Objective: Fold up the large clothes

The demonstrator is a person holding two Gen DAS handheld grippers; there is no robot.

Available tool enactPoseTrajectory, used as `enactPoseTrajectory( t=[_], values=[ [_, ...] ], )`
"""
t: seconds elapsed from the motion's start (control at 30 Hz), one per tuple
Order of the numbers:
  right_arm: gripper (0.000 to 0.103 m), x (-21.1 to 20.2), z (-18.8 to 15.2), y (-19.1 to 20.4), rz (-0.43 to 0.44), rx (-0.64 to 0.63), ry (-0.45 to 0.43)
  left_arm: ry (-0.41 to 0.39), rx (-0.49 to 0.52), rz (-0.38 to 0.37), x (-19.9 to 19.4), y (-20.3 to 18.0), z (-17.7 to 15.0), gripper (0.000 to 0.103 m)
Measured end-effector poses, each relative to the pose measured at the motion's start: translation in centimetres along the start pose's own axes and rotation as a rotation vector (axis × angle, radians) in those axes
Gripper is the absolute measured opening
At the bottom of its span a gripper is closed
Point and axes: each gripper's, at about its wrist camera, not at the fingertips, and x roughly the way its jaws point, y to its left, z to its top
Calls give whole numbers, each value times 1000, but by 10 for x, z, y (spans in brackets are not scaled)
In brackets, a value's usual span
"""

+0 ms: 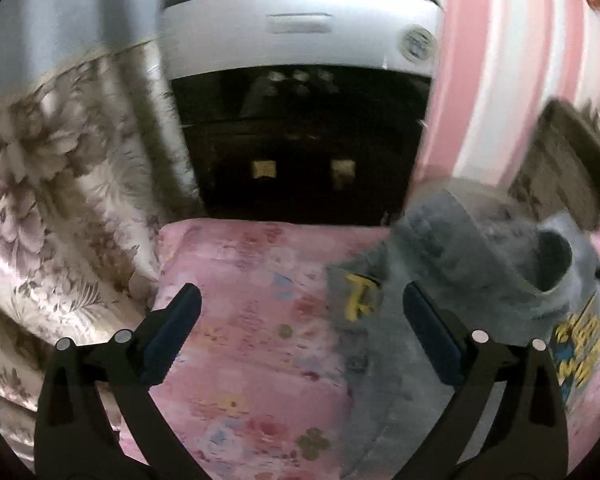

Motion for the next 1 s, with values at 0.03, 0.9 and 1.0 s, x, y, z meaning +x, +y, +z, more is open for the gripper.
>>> enactPoseTrajectory(
  t=[0.03, 0.9, 1.0],
  values=[
    [75, 0, 0, 0, -1, 2, -3, 1, -21, -8, 0, 5, 1, 100],
    [13, 7, 16, -23, 196, 257, -125, 202, -132, -319, 92, -31, -4, 18],
    [43, 24, 11, -34, 177, 320, -58, 212, -63, -253, 99, -41, -10, 32]
  ],
)
